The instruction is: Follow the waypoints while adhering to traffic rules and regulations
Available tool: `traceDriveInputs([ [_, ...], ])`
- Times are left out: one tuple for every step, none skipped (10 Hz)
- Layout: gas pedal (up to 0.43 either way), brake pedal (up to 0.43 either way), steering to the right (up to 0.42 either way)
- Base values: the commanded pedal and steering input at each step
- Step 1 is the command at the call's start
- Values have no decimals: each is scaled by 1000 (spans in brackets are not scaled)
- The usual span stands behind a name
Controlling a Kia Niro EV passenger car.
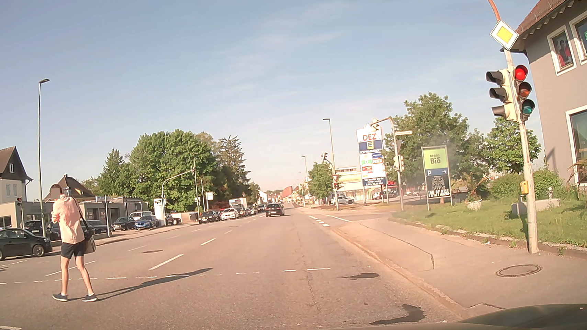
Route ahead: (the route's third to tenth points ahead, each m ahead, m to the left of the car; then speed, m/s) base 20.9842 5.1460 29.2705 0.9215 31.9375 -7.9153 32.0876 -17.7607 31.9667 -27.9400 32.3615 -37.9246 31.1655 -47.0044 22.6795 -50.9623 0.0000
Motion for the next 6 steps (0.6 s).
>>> traceDriveInputs([
  [0, 366, 0],
  [0, 372, 0],
  [0, 366, 0],
  [0, 366, 0],
  [0, 366, 0],
  [0, 360, 0],
])
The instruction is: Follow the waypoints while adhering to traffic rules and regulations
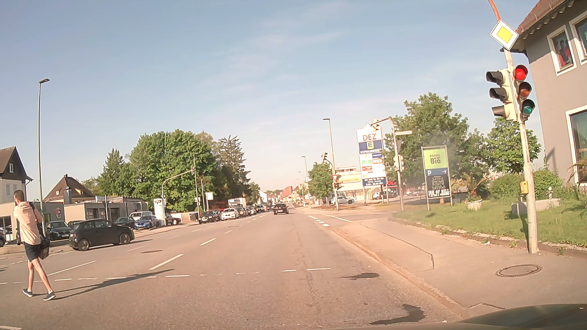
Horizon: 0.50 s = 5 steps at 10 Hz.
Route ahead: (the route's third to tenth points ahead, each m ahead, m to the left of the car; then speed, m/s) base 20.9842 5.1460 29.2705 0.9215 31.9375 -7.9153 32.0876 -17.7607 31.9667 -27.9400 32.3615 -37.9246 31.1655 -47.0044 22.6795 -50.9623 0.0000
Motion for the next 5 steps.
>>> traceDriveInputs([
  [0, 360, 0],
  [0, 360, 0],
  [0, 360, 0],
  [0, 360, 0],
  [0, 354, 0],
])
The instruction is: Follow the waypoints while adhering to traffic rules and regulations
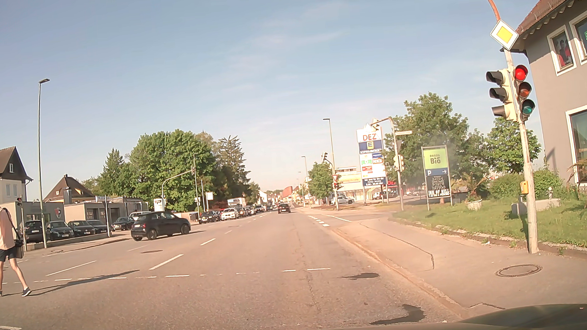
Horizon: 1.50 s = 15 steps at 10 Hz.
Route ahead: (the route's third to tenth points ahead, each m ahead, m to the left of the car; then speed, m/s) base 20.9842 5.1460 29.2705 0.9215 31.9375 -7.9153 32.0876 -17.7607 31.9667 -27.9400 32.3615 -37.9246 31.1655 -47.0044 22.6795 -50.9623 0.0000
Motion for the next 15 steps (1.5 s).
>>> traceDriveInputs([
  [0, 360, 0],
  [0, 354, 0],
  [0, 354, 0],
  [0, 354, 0],
  [0, 354, 0],
  [0, 354, 0],
  [0, 354, 0],
  [0, 354, 1],
  [0, 354, 1],
  [0, 354, 1],
  [0, 354, 1],
  [0, 354, 1],
  [0, 354, 1],
  [0, 354, 1],
  [0, 354, 1],
])
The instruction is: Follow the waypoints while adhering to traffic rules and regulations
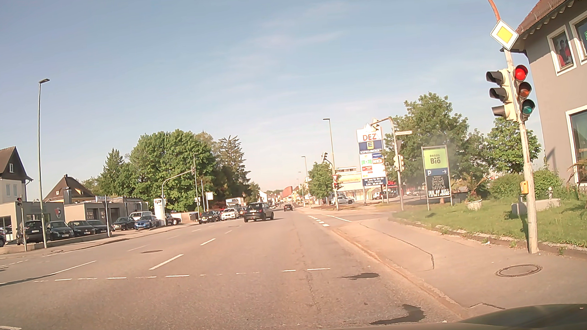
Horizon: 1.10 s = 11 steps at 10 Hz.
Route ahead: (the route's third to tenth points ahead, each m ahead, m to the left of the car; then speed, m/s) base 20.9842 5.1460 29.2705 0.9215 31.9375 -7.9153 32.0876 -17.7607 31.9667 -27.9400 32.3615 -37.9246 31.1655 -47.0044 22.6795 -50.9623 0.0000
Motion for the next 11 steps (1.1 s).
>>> traceDriveInputs([
  [0, 354, 1],
  [0, 354, 1],
  [0, 354, 1],
  [0, 354, 2],
  [0, 354, 2],
  [0, 354, 2],
  [0, 354, 1],
  [0, 354, 2],
  [0, 354, 2],
  [0, 354, 1],
  [0, 354, 2],
])
